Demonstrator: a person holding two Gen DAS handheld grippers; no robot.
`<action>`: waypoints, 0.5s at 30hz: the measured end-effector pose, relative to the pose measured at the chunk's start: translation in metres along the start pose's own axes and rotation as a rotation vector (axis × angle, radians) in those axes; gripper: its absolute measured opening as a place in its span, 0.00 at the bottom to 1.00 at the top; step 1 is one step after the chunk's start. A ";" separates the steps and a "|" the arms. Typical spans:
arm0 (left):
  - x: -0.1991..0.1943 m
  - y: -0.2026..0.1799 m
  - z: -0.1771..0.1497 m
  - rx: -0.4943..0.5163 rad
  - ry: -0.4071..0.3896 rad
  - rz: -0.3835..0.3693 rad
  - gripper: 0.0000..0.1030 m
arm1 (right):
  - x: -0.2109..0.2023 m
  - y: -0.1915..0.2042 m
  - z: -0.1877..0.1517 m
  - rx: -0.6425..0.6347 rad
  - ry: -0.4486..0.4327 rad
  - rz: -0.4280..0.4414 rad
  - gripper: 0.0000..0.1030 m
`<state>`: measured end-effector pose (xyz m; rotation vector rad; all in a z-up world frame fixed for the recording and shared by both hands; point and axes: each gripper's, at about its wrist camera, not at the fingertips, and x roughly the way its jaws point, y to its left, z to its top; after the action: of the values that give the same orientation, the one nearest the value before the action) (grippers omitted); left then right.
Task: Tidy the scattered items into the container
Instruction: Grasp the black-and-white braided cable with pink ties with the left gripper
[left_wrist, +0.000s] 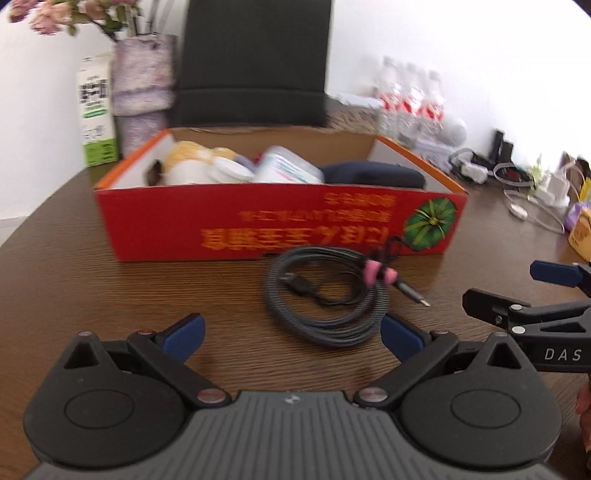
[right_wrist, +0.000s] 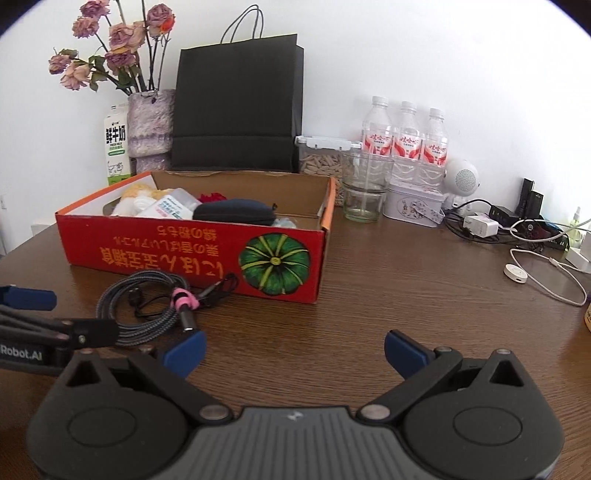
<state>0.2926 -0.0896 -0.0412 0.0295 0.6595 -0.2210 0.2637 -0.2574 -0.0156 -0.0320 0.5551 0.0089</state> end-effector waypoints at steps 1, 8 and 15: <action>0.007 -0.009 0.002 0.013 0.014 0.010 1.00 | 0.001 -0.006 0.000 0.007 0.006 -0.001 1.00; 0.029 -0.034 0.008 0.063 0.035 0.085 1.00 | 0.004 -0.036 -0.001 0.037 0.023 0.010 1.00; 0.041 -0.029 0.018 0.026 0.052 0.064 1.00 | 0.004 -0.037 -0.003 0.042 0.040 0.032 1.00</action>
<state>0.3289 -0.1277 -0.0505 0.0812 0.7067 -0.1671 0.2664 -0.2946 -0.0194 0.0181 0.5957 0.0281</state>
